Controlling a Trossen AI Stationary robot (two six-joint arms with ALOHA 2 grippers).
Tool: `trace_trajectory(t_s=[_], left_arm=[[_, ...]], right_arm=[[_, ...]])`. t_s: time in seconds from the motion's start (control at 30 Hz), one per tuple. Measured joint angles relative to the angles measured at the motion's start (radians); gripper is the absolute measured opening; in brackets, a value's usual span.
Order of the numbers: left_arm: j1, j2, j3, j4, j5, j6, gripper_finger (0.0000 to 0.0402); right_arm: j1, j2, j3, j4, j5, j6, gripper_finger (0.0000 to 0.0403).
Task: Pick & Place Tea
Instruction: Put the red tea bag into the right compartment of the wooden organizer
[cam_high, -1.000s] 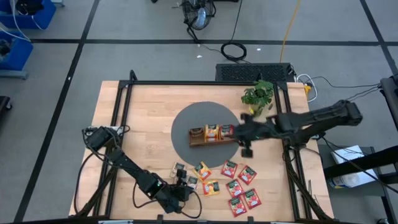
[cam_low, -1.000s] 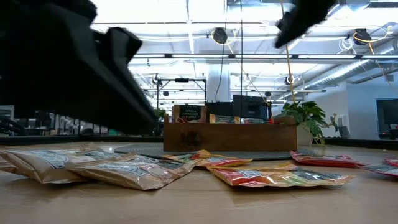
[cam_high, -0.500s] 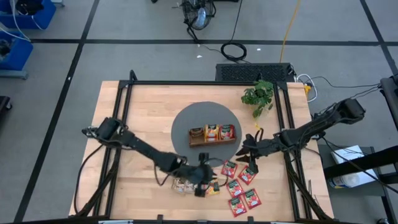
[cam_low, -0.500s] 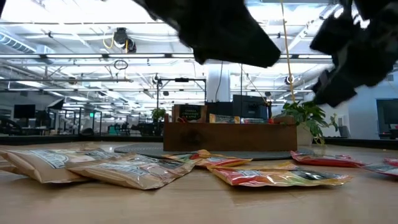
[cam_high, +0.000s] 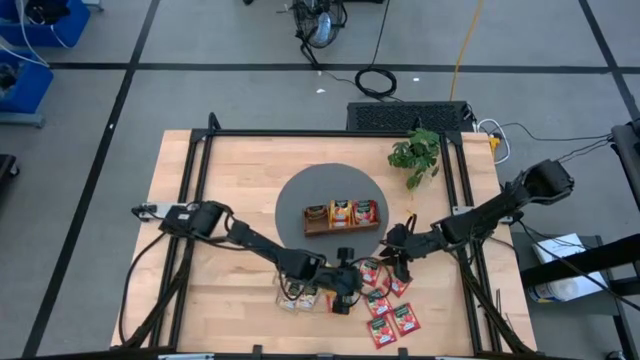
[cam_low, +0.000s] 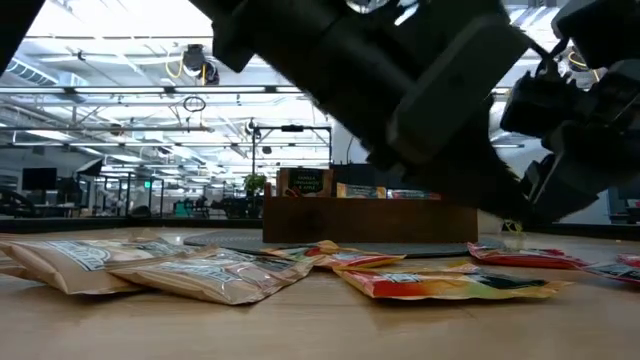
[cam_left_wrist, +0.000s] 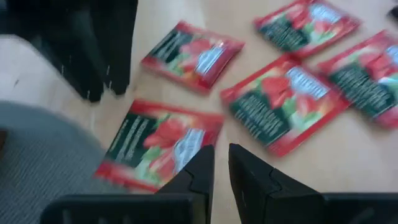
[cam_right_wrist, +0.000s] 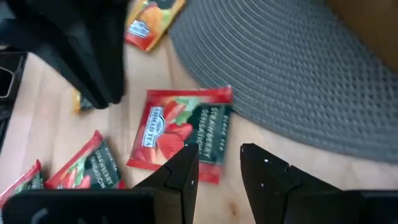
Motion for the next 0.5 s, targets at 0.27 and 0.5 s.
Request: trace_trajectory(t_s=[0.27,0.5], left_arm=[[0.003,0.010,0.004,-0.014,-0.001,-0.024,0.0039],[0.027,0.051,0.003,-0.005,0.010,-0.045,0.0008]], right_arm=[[0.000,0.075,0.001,0.023,-0.048,0.117,0.0105],[-0.009,0.119,0.002,0.065,-0.053,0.127,0.0105]])
